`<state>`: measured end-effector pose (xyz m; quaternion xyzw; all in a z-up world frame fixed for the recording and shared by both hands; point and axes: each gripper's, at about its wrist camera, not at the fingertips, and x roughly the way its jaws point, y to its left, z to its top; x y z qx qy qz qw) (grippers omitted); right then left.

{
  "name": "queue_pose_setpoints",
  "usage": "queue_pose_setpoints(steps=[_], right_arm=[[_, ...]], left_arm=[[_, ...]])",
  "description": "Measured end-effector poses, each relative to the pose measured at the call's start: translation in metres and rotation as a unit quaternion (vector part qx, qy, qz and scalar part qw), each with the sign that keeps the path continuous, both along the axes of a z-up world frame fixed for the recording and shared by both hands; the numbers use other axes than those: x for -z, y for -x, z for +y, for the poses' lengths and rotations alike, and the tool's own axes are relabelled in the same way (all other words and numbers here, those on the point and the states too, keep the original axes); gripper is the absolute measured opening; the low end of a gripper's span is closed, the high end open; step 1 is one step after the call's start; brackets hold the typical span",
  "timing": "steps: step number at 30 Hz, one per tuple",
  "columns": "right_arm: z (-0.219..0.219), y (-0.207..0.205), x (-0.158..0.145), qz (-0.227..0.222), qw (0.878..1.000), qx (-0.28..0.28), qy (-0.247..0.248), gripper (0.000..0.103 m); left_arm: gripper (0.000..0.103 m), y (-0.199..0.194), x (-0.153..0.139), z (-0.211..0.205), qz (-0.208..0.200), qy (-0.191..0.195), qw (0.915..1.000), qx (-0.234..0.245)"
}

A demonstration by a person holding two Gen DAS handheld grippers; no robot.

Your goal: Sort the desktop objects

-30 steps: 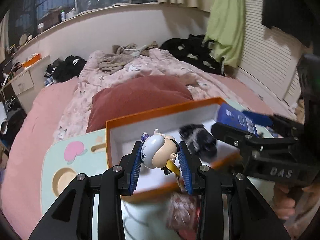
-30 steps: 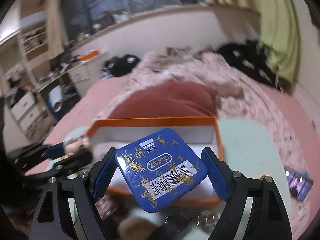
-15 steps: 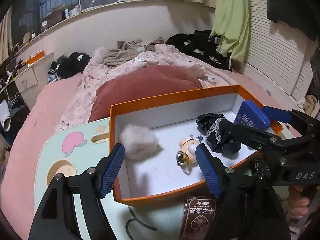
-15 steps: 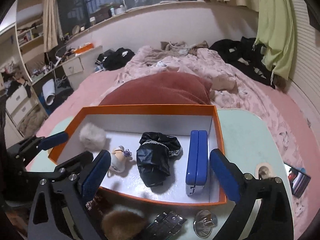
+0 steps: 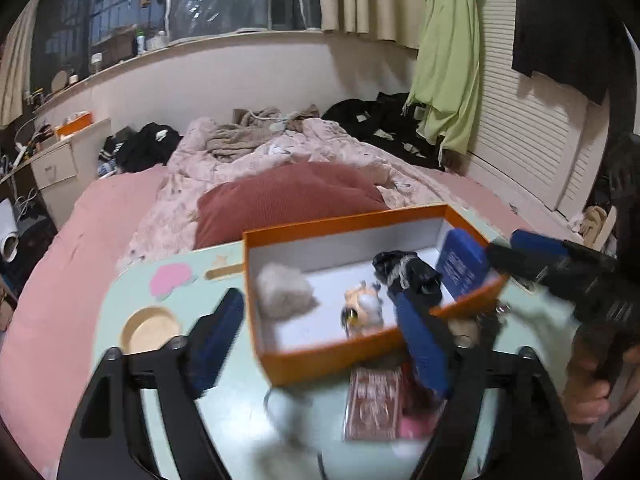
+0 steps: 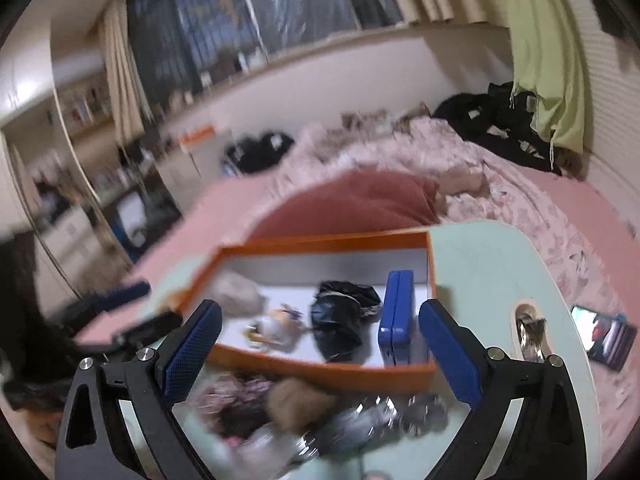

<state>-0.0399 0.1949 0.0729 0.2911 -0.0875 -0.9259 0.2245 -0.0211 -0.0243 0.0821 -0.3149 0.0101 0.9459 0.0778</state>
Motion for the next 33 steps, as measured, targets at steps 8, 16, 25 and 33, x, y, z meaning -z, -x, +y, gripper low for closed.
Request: queue_pose_setpoints(steps=[8,16,25,33], right_arm=[[0.025,-0.065,0.028,-0.008,0.997,0.050,-0.059,0.099],[0.001,-0.071,0.067,-0.036,0.984,0.036,-0.172,0.099],[0.012,-0.055,0.096,-0.087,0.977,0.046,-0.189,0.103],[0.013,-0.057,0.098,-0.078,0.978,0.041,-0.187,0.103]], left_arm=[[0.083,-0.054,0.049,0.019,-0.090,0.009,0.9954,0.031],[0.087,-0.049,0.085,0.030,-0.150,0.039,0.9875,0.025],[0.103,-0.047,0.092,0.022,-0.157,0.031,0.9871,0.003],[0.103,-0.049,0.093,0.021,-0.156,0.031,0.9873,0.003]])
